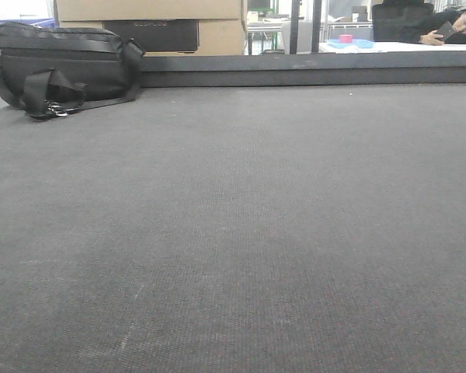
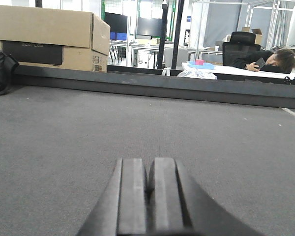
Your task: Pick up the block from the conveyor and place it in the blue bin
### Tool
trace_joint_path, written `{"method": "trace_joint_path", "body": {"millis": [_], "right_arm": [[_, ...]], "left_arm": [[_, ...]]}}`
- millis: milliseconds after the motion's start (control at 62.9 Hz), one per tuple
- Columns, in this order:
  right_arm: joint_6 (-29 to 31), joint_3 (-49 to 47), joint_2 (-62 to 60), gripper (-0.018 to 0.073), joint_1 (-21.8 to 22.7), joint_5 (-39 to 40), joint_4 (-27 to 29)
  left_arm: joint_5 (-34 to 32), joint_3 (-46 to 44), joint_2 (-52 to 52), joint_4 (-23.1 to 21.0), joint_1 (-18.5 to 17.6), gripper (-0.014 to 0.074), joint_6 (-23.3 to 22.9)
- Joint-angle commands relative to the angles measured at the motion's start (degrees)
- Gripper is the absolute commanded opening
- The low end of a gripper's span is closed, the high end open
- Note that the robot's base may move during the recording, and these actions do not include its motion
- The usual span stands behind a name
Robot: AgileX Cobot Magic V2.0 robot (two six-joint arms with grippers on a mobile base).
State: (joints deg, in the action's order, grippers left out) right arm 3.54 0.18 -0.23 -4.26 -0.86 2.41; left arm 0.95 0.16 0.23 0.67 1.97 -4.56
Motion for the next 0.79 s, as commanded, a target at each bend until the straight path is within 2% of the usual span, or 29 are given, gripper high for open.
{"method": "trace_joint_path", "body": {"millis": [0, 175, 397, 477, 572, 636, 779], "right_arm": [[0.27, -0.18, 0.23, -0.0162, 0.02, 1.3, -0.23], [0.27, -0.18, 0.23, -0.0162, 0.02, 1.3, -0.23], [0.27, -0.18, 0.23, -0.0162, 0.02, 6.16, -0.23], [0.27, -0.34, 0.23, -0.0162, 0.02, 6.27, 1.6], [0.27, -4.82, 0.23, -0.0162, 0.02, 1.78, 1.88], [0.27, -8.9, 0.23, -0.0162, 0.02, -3.78, 1.88], [-3.04, -21.97, 5.34, -0.0162, 0.02, -22.04, 4.1]], "left_arm": [[-0.95, -0.16, -0.23, 0.24, 0.01, -0.0111, -0.4], [-1.83, -0.16, -0.23, 0.24, 0.09, -0.0111, -0.4], [-2.09, -0.16, -0.23, 0.14, 0.09, -0.0111, -0.4], [-0.95, -0.48, -0.23, 0.14, 0.09, -0.0111, -0.4], [5.05, -6.15, -0.23, 0.69, 0.09, -0.0111, -0.15], [12.57, -11.31, -0.23, 1.49, 0.09, -0.0111, -0.15], [25.51, -25.25, 3.61, 1.46, 0.09, -0.0111, -0.15]]}}
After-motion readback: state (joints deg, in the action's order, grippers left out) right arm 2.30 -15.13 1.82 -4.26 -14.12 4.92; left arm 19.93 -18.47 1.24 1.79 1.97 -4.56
